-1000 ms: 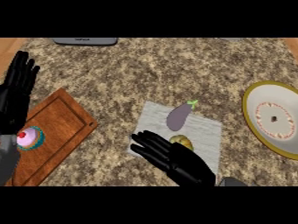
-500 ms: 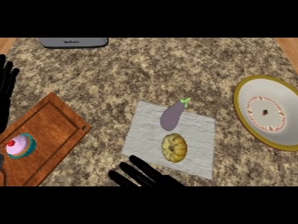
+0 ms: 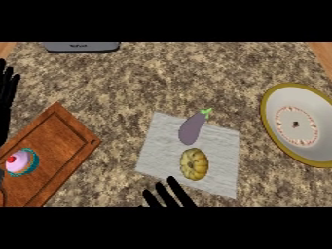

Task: Pick the squash from the placemat and place it in the bowl

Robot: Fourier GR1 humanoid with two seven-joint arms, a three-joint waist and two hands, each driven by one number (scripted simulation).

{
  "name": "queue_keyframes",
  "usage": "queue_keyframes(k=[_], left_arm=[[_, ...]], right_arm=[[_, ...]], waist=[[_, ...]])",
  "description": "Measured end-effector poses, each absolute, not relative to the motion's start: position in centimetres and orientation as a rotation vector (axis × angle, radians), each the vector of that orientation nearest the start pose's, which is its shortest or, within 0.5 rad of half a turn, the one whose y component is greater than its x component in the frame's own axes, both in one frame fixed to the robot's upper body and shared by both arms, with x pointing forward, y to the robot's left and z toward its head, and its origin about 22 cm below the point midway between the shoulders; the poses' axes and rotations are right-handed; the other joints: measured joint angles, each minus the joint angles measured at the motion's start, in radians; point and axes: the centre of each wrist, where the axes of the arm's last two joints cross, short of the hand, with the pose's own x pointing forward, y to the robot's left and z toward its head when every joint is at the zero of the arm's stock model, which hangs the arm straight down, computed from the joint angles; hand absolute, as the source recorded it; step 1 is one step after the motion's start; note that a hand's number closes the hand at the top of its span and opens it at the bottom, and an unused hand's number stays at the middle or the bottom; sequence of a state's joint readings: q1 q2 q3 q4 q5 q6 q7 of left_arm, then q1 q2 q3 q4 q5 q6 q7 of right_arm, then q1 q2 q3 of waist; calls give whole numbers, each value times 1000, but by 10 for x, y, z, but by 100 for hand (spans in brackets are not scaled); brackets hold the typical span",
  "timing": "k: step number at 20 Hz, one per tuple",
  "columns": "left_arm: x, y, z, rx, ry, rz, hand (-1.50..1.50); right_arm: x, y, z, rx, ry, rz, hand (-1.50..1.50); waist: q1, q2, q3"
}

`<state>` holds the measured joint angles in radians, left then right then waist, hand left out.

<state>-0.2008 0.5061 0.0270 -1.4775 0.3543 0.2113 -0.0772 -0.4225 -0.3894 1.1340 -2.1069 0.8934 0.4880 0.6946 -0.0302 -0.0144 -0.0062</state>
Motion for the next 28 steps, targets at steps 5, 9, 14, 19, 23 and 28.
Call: queue_keyframes(k=[5,9,14,19,23,28], left_arm=[[291,338,87,264,-1781,36,0],[288,337,84,255,-1782,35,0],[292,329,85,244,-1780,34,0],[292,328,87,239,-1783,28,0],[296,325,87,237,-1785,31,0],[292,327,84,238,-1788,32,0]], right_arm=[[127,-72,131,-730,-1292,2105,-150],[130,-67,142,-712,-1237,2131,-150],[135,-55,144,-705,-1203,2127,-150],[144,-58,136,-748,-1113,2127,-150],[159,-61,128,-787,-1058,2112,-150],[173,-66,112,-823,-1021,2094,-150]], waist=[[12,6,2],[20,8,3],[25,11,5],[29,13,6],[30,14,6],[32,14,6]])
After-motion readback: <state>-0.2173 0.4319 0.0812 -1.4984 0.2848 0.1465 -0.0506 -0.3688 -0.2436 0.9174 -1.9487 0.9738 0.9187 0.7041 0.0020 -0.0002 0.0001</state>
